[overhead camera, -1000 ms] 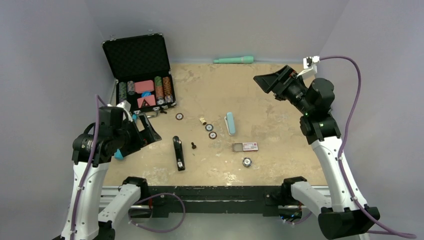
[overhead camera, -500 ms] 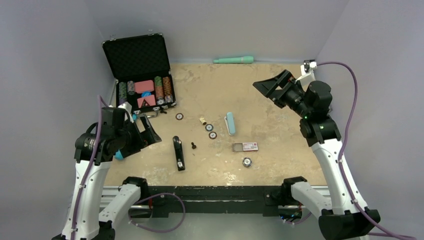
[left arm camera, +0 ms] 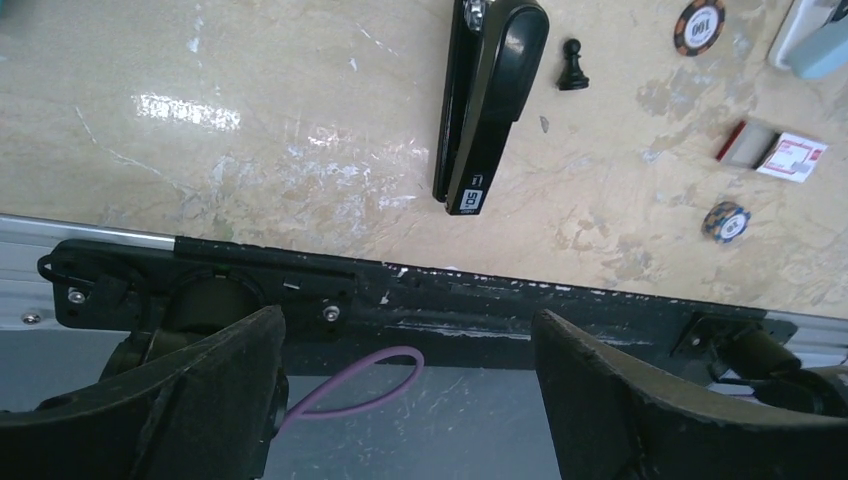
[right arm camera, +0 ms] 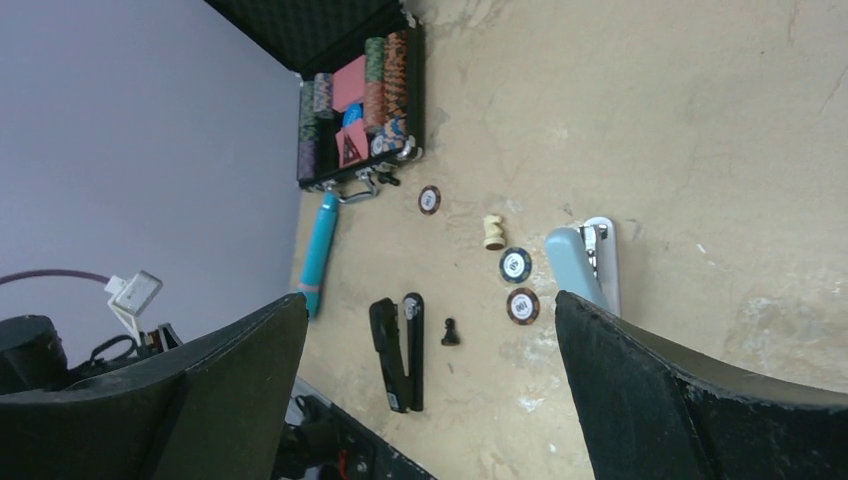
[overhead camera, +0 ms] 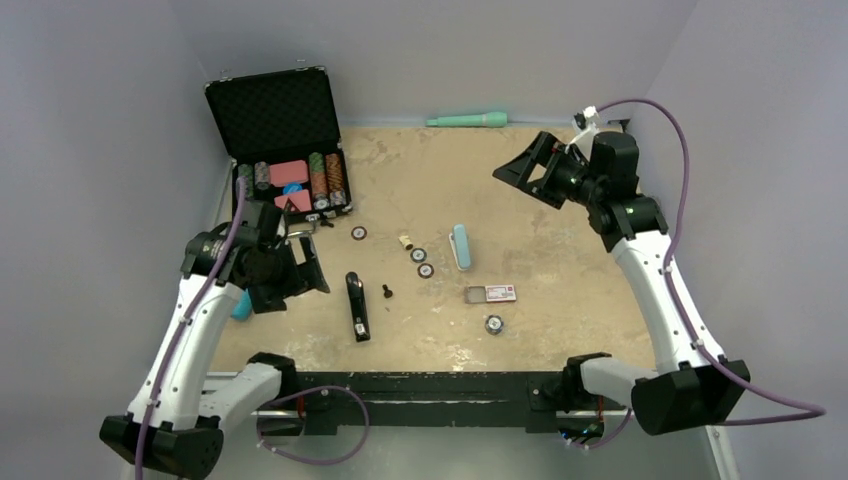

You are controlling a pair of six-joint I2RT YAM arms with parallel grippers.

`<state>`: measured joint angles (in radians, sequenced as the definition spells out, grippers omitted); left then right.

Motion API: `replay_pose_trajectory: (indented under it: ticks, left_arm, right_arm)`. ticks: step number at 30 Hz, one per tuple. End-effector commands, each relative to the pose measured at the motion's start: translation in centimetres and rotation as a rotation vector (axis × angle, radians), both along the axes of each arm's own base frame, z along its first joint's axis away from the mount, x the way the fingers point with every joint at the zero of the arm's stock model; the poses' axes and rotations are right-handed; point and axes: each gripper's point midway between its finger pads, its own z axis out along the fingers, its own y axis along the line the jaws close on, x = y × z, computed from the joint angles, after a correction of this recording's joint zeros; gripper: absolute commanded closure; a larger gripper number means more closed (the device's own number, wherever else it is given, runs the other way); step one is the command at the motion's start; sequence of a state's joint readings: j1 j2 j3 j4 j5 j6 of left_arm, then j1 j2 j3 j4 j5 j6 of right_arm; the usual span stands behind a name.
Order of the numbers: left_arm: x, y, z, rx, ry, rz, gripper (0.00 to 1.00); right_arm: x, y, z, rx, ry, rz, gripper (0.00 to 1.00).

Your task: Unload the staples from the stapler

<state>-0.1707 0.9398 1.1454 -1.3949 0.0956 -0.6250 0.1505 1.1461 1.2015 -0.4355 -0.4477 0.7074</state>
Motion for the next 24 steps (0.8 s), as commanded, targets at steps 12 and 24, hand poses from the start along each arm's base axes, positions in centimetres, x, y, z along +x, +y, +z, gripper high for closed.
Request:
replay_pose_trajectory:
  ticks: [12, 24]
  left_arm:
    - [4.3, -5.2, -1.3, 0.183, 0.028, -0.085, 0.06]
    - [7.9, -5.7, -6.7, 0.267, -0.014, -0.114, 0.10]
  right_arm:
    - [-3.4, 0.1, -5.3, -0.082, 0.134, 0.105, 0.01]
    - [-6.6, -1.8, -2.7, -0.073, 0.154, -0.034, 0.01]
